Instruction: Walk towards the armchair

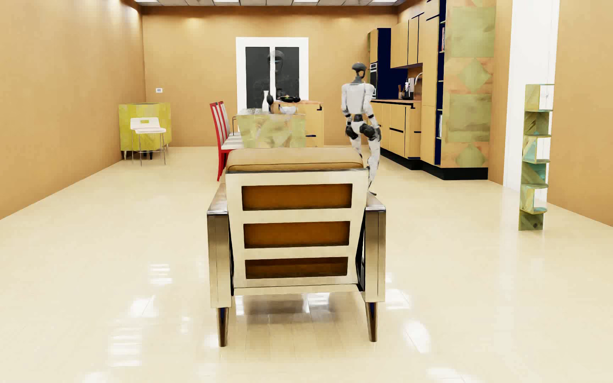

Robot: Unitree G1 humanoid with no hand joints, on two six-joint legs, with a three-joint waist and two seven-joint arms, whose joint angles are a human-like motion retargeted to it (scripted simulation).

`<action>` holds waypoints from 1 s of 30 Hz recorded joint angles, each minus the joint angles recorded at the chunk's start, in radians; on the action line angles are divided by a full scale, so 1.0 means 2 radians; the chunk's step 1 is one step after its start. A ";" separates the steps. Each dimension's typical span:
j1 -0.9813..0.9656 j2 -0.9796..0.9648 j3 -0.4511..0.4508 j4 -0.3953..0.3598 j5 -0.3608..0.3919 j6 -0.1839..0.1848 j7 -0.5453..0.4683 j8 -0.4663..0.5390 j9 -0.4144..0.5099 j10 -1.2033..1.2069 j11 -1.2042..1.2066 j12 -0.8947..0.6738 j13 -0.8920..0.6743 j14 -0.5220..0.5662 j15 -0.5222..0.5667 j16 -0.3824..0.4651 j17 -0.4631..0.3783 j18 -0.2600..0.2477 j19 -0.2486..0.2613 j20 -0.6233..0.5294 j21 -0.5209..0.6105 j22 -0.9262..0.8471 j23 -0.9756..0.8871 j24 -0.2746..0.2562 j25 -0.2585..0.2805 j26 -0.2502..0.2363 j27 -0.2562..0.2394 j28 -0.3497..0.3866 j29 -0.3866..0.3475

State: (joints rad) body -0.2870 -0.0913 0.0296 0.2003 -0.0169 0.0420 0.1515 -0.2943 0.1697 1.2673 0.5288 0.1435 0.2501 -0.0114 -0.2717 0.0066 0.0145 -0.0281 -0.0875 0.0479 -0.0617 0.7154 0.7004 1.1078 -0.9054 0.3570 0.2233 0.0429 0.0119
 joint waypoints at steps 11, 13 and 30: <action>-0.028 0.061 0.020 -0.133 -0.038 -0.027 -0.097 0.087 0.003 -0.380 0.240 0.074 -0.040 0.047 0.033 0.030 -0.049 0.009 -0.002 -0.008 0.020 0.063 -0.075 0.102 0.047 -0.051 -0.016 -0.129 0.000; 0.005 0.037 0.018 -0.126 -0.080 -0.040 -0.064 0.074 0.005 -0.358 0.318 0.049 -0.035 0.011 0.109 0.014 -0.039 0.016 0.002 0.009 0.030 0.058 -0.047 0.114 0.010 -0.036 0.006 -0.090 -0.005; 0.090 0.091 0.019 0.075 -0.263 -0.052 0.331 -0.377 -0.021 -0.495 0.056 -0.035 -0.035 0.049 0.021 0.142 -0.038 -0.010 -0.007 -0.012 0.046 -0.121 -0.107 -0.003 0.021 -0.063 -0.050 -0.035 -0.019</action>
State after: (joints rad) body -0.1079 0.0900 0.0681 0.3510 -0.5436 -0.0613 0.8143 -1.0480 0.1270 0.2781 0.6402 0.0742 0.1811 0.0865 -0.2300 0.2903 -0.0620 -0.0489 -0.1017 0.0248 0.0303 0.4728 0.4856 1.1021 -0.8638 0.2319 0.1239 -0.0281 -0.0267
